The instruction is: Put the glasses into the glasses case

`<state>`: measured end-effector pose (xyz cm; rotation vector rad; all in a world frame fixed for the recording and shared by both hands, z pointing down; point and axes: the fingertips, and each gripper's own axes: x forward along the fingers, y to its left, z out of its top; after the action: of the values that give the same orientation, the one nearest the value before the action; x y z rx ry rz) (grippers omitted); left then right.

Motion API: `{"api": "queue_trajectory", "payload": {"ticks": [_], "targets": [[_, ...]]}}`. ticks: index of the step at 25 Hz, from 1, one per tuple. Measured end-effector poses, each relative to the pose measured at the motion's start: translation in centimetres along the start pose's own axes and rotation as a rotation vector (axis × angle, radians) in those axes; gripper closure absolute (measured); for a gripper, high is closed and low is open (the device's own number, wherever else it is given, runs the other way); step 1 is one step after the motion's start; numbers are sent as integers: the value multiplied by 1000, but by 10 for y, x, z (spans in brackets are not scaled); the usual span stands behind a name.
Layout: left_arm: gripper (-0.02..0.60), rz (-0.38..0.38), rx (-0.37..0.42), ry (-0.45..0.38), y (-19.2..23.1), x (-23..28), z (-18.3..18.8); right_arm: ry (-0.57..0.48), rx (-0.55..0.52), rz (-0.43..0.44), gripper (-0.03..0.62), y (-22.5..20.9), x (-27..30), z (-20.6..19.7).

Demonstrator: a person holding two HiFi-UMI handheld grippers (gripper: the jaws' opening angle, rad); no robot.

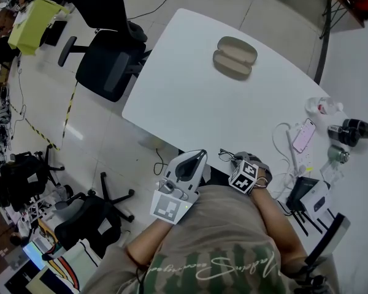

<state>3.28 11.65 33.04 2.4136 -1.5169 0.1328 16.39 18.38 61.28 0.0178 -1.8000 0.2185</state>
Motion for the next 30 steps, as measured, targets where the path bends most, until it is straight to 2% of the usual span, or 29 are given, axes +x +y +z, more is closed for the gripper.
{"api": "queue_trajectory", "payload": {"ticks": [12, 30], "targets": [[577, 28, -25, -1, 5, 1, 2, 31, -57, 7, 526, 1, 8, -2], [577, 62, -8, -35, -4, -13, 4, -10, -94, -20, 551, 0, 6, 0]]}}
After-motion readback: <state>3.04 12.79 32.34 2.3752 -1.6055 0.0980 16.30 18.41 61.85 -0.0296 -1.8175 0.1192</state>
